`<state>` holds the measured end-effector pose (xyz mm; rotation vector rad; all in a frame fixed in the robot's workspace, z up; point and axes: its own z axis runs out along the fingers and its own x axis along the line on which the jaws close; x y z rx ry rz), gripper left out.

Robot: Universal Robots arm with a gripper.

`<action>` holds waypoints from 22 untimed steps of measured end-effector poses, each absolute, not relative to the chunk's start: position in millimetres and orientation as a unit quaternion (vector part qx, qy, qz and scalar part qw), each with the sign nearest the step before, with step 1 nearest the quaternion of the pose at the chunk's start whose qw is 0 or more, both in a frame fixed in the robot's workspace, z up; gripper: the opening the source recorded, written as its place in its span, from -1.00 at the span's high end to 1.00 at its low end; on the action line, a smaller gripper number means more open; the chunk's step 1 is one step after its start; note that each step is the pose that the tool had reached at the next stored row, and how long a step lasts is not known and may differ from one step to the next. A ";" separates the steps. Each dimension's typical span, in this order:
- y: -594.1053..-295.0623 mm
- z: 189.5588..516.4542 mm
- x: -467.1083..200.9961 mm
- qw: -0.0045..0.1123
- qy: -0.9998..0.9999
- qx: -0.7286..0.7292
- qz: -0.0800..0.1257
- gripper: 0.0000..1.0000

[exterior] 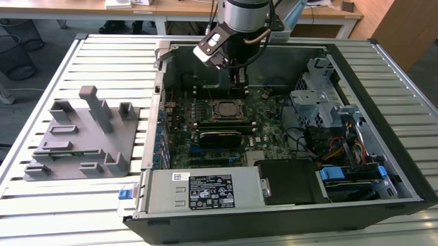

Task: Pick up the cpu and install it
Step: 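Install the first cpu locking lever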

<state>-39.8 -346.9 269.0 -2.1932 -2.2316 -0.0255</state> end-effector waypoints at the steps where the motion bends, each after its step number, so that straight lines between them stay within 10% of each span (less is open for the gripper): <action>1: -346.9 269.0 -39.8 0.006 -0.713 -0.701 -0.008 0.79; 22: -346.9 267.1 -39.9 0.006 -0.816 -0.578 -0.007 0.79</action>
